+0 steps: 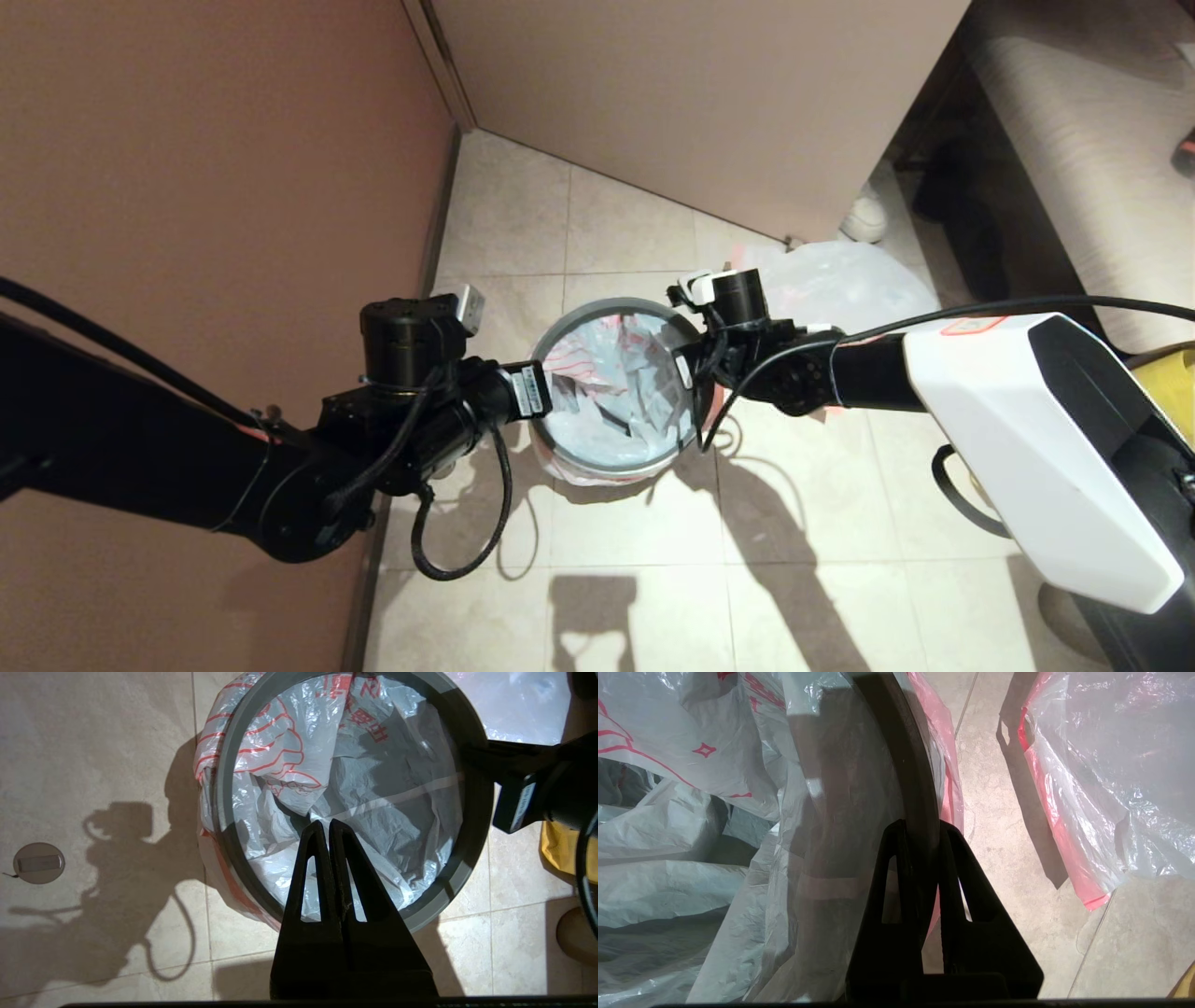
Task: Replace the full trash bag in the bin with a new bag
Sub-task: Place the trash can ring on the trash can
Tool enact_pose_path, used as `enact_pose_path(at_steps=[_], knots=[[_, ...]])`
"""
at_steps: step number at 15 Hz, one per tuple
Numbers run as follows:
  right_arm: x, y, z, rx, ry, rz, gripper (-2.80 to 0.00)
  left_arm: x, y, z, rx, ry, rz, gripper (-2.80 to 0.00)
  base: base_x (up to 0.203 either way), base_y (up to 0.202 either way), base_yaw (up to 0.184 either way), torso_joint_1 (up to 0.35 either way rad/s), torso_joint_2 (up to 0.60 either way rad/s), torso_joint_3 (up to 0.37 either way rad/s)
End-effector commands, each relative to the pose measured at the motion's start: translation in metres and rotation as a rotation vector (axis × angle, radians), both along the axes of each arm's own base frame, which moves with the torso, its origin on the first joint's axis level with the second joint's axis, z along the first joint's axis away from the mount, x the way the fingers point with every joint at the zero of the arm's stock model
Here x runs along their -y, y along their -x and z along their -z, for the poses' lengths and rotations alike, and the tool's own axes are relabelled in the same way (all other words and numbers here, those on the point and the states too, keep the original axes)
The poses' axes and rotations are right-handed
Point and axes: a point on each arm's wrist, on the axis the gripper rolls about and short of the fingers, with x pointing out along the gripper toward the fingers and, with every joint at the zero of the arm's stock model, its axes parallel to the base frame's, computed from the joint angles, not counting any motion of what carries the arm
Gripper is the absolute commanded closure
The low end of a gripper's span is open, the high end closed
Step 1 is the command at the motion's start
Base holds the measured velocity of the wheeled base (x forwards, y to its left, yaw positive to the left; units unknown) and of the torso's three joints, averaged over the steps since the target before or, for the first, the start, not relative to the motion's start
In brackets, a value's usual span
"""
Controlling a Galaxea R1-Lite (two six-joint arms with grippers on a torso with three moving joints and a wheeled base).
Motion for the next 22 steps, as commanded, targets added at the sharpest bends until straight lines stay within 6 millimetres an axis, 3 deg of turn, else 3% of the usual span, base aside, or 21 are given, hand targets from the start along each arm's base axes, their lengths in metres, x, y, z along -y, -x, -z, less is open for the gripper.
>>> enact_pose_path(at_steps=[1, 8, 15, 22], knots=[[0.004, -0.004, 0.005, -0.010, 0.002, 0.000, 0.00, 0.002, -0.001, 0.005, -0.010, -0.006, 0.001, 0.00, 0.000, 0.000, 0.000, 0.000, 0.00, 0.000], [-0.010, 0.000, 0.017, -0.035, 0.007, -0.045, 0.00, 0.003, -0.005, 0.012, -0.027, -0.013, -0.001, 0.00, 0.000, 0.000, 0.000, 0.000, 0.00, 0.000], [-0.009, -0.002, 0.021, -0.031, 0.038, -0.053, 0.00, 0.003, -0.005, 0.012, -0.028, -0.014, -0.002, 0.00, 0.000, 0.000, 0.000, 0.000, 0.00, 0.000], [-0.003, 0.000, -0.006, 0.050, -0.004, -0.037, 0.00, 0.004, -0.007, 0.016, -0.036, -0.018, -0.001, 0.00, 0.000, 0.000, 0.000, 0.000, 0.00, 0.000]])
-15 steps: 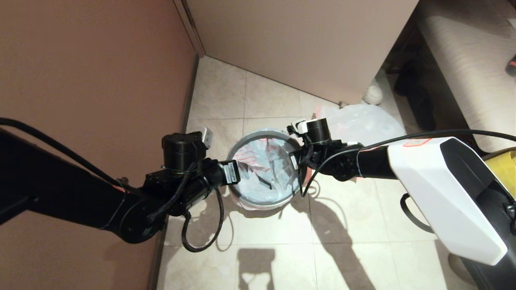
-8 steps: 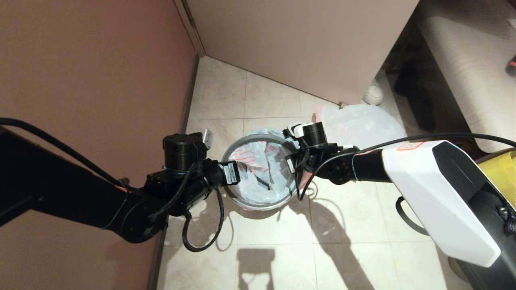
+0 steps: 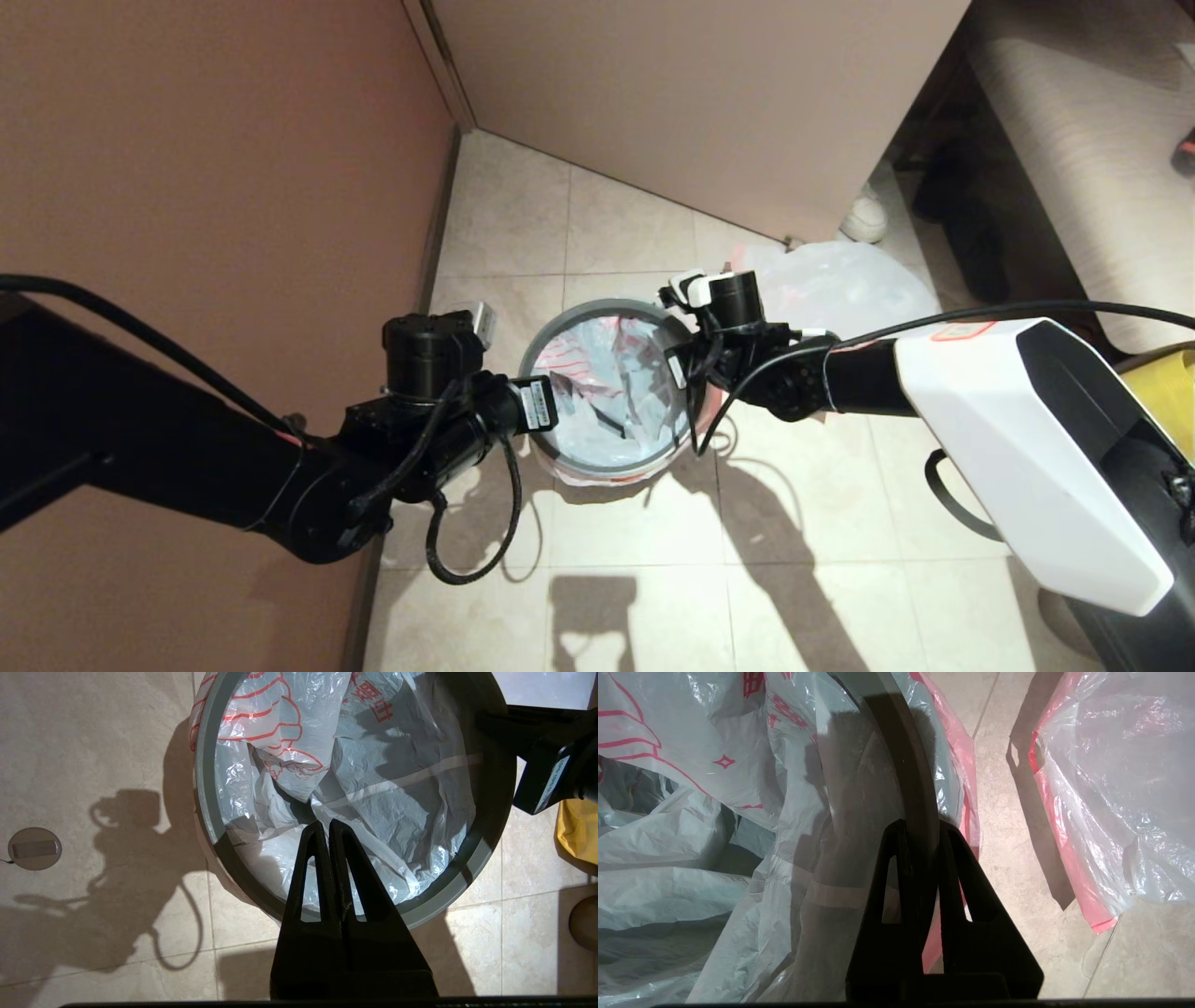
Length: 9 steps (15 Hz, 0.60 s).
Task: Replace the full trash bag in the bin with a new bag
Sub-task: Place the trash can ring on the trash can
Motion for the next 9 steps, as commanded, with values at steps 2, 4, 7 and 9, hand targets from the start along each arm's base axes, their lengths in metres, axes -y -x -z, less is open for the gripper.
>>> enact_pose_path(at_steps=[2, 4, 7, 9], knots=[[0.006, -0.003, -0.003, 0.008, -0.003, 0.014, 0.00, 0.000, 0.000, 0.000, 0.003, 0.004, -0.003, 0.00, 0.000, 0.000, 0.000, 0.000, 0.00, 0.000], [0.007, -0.006, 0.004, -0.003, 0.003, 0.016, 0.00, 0.000, 0.000, 0.000, 0.003, 0.002, -0.002, 0.00, 0.000, 0.000, 0.000, 0.000, 0.00, 0.000], [0.006, -0.008, 0.013, -0.016, 0.009, 0.013, 0.00, 0.000, -0.001, 0.002, -0.002, 0.001, -0.003, 0.00, 0.000, 0.000, 0.000, 0.000, 0.00, 0.000], [0.005, -0.008, 0.015, -0.020, 0.011, 0.012, 0.00, 0.001, -0.001, 0.003, -0.005, 0.000, -0.001, 0.00, 0.000, 0.000, 0.000, 0.000, 0.00, 0.000]])
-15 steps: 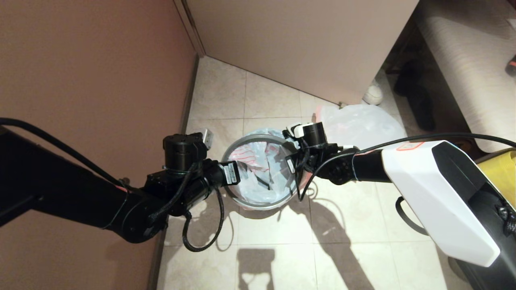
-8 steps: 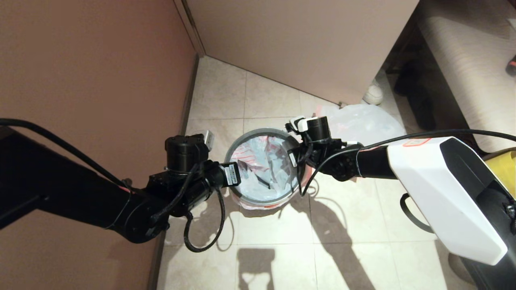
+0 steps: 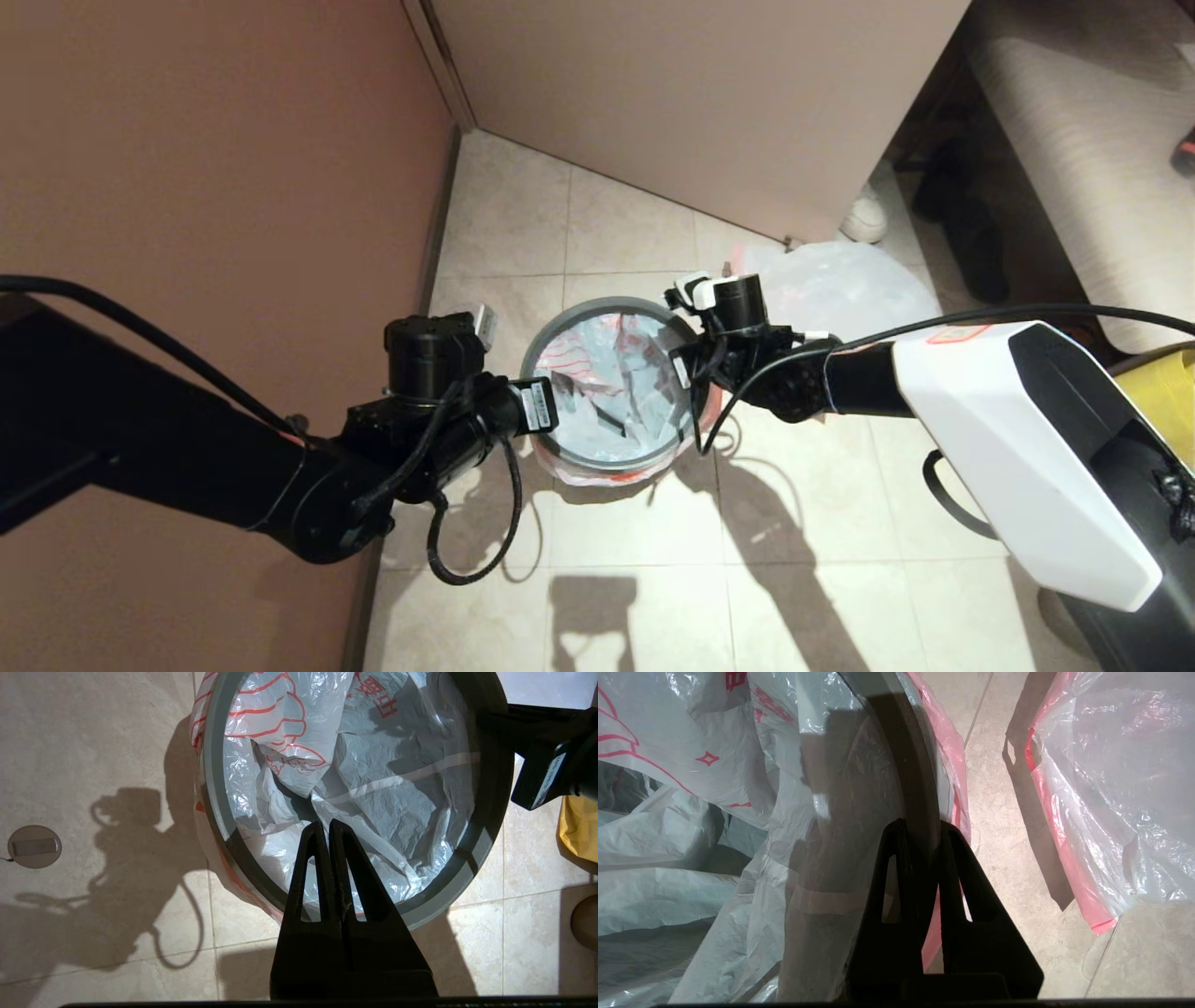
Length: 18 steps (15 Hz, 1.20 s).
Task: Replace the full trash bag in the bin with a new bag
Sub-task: Place the trash can ring on the trash can
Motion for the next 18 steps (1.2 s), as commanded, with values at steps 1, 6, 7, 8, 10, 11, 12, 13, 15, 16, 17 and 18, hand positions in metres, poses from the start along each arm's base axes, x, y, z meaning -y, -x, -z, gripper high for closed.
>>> enact_pose_path(at_steps=[1, 6, 7, 8, 10, 11, 12, 13, 15, 16, 17, 18], knots=[[-0.0009, -0.0016, 0.0073, -0.011, 0.008, 0.000, 0.00, 0.0009, -0.0008, 0.0020, -0.002, 0.000, -0.001, 0.00, 0.000, 0.000, 0.000, 0.000, 0.00, 0.000], [-0.0022, -0.0033, 0.0124, -0.012, 0.003, -0.013, 0.00, 0.0016, -0.0021, 0.0062, -0.013, -0.005, -0.001, 0.00, 0.000, 0.000, 0.000, 0.000, 0.00, 0.000], [-0.0030, -0.0029, 0.0123, -0.011, 0.001, -0.018, 0.00, 0.0021, -0.0029, 0.0076, -0.016, -0.007, -0.001, 0.00, 0.000, 0.000, 0.000, 0.000, 0.00, 0.000], [-0.0036, -0.0024, 0.0114, -0.009, 0.000, -0.019, 0.00, 0.0024, -0.0035, 0.0083, -0.017, -0.008, -0.001, 0.00, 0.000, 0.000, 0.000, 0.000, 0.00, 0.000], [-0.0052, -0.0016, 0.0113, -0.009, -0.002, -0.028, 0.00, 0.0029, -0.0034, 0.0097, -0.021, -0.010, 0.001, 0.00, 0.000, 0.000, 0.000, 0.000, 0.00, 0.000], [-0.0052, -0.0018, 0.0120, -0.009, 0.000, -0.026, 0.00, 0.0029, -0.0034, 0.0096, -0.020, -0.010, 0.001, 0.00, 0.000, 0.000, 0.000, 0.000, 0.00, 0.000], [-0.0027, -0.0037, 0.0109, 0.003, 0.000, -0.018, 0.00, 0.0025, -0.0038, 0.0085, -0.016, -0.007, -0.001, 0.00, 0.000, 0.000, 0.000, 0.000, 0.00, 0.000], [0.0011, -0.0064, 0.0093, 0.018, -0.004, -0.008, 0.00, 0.0027, -0.0041, 0.0081, -0.005, -0.003, -0.001, 0.00, 0.000, 0.000, 0.000, 0.000, 0.00, 0.000], [0.0041, -0.0062, 0.0067, 0.012, 0.001, -0.001, 0.00, 0.0033, -0.0054, 0.0097, 0.006, 0.000, -0.001, 0.00, 0.000, 0.000, 0.000, 0.000, 0.00, 0.000], [0.0041, -0.0053, 0.0064, 0.004, 0.005, -0.003, 0.00, 0.0035, -0.0056, 0.0105, 0.004, 0.000, -0.002, 0.00, 0.000, 0.000, 0.000, 0.000, 0.00, 0.000], [0.0040, -0.0057, 0.0093, -0.004, 0.011, -0.001, 0.00, 0.0036, -0.0059, 0.0114, 0.001, -0.001, -0.002, 0.00, 0.000, 0.000, 0.000, 0.000, 0.00, 0.000], [0.0040, -0.0055, 0.0084, -0.001, 0.011, -0.001, 0.00, 0.0035, -0.0057, 0.0106, 0.004, 0.000, -0.002, 0.00, 0.000, 0.000, 0.000, 0.000, 0.00, 0.000]])
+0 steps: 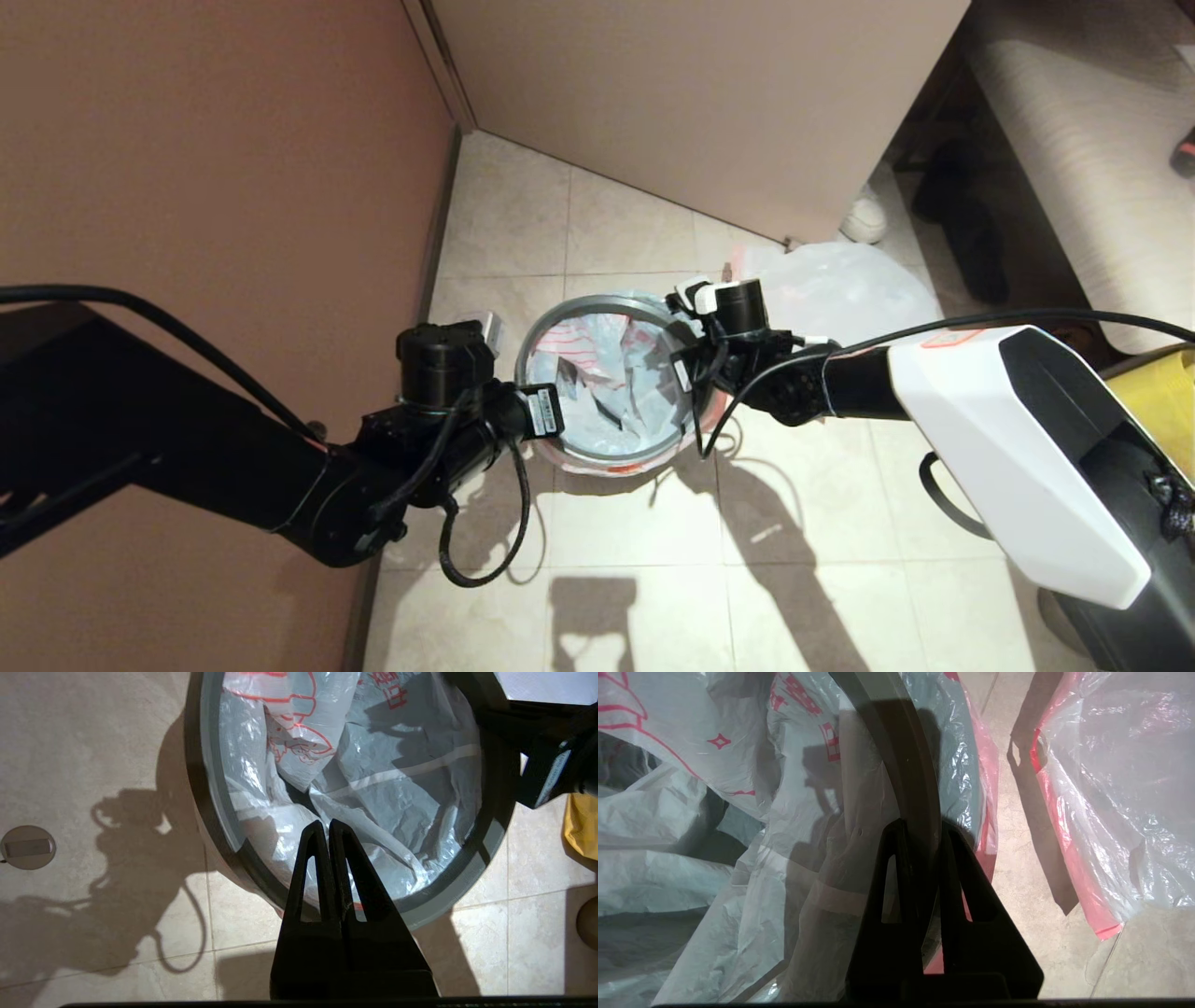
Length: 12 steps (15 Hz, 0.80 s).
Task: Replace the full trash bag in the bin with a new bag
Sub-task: Place the trash can ring on the trash can
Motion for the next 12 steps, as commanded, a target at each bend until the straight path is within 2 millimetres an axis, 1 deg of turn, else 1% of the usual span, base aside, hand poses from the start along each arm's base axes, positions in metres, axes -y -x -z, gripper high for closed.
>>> enact_pose_path(at_steps=[1, 3, 4, 7, 12], knots=[[-0.001, 0.002, -0.005, 0.011, -0.001, 0.004, 0.00, -0.001, -0.001, -0.002, 0.008, 0.005, -0.005, 0.00, 0.000, 0.000, 0.000, 0.000, 0.00, 0.000], [-0.003, 0.009, -0.021, 0.036, -0.012, 0.006, 0.00, -0.001, -0.001, -0.002, 0.009, 0.004, -0.006, 0.00, 0.000, 0.000, 0.000, 0.000, 0.00, 0.000], [-0.004, 0.010, -0.023, 0.039, -0.013, 0.006, 0.00, -0.002, -0.001, -0.002, 0.010, 0.006, -0.006, 0.00, 0.000, 0.000, 0.000, 0.000, 0.00, 0.000], [-0.001, 0.007, -0.022, 0.041, -0.008, 0.027, 0.00, -0.003, 0.000, -0.005, 0.017, 0.009, -0.009, 0.00, 0.000, 0.000, 0.000, 0.000, 0.00, 0.000], [-0.001, 0.003, -0.007, 0.019, 0.004, 0.027, 0.00, -0.003, 0.000, -0.005, 0.017, 0.009, -0.009, 0.00, 0.000, 0.000, 0.000, 0.000, 0.00, 0.000]])
